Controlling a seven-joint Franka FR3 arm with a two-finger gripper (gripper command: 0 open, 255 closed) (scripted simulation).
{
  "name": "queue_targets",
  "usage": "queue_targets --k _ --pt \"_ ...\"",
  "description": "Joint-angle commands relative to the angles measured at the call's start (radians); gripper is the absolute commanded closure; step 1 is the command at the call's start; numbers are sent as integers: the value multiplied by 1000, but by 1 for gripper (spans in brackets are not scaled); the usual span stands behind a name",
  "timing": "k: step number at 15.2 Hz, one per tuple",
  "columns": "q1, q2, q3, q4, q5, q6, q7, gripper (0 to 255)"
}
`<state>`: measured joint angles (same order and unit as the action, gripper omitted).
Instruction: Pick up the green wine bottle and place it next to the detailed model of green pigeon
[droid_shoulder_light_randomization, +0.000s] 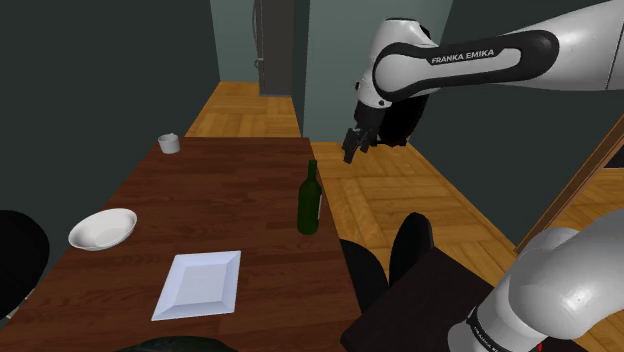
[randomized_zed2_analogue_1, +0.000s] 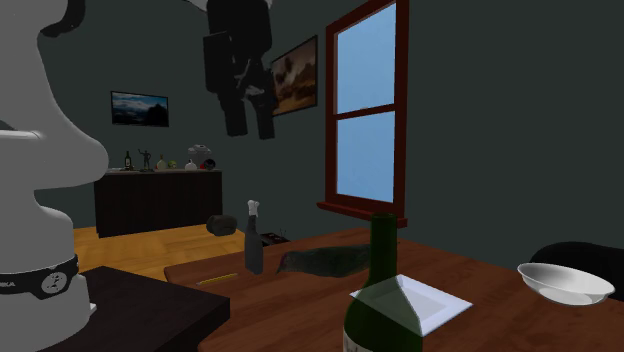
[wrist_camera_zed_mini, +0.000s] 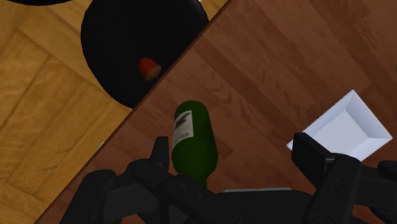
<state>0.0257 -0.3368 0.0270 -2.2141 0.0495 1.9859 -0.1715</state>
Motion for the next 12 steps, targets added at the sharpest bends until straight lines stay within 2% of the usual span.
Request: queue_targets --k 1,7,12 --pt "0 81 -4 47 4 30 -10 0" --pt "2 319 -7 214 19 88 -30 0" --pt "2 522 -5 392 31 101 -45 0"
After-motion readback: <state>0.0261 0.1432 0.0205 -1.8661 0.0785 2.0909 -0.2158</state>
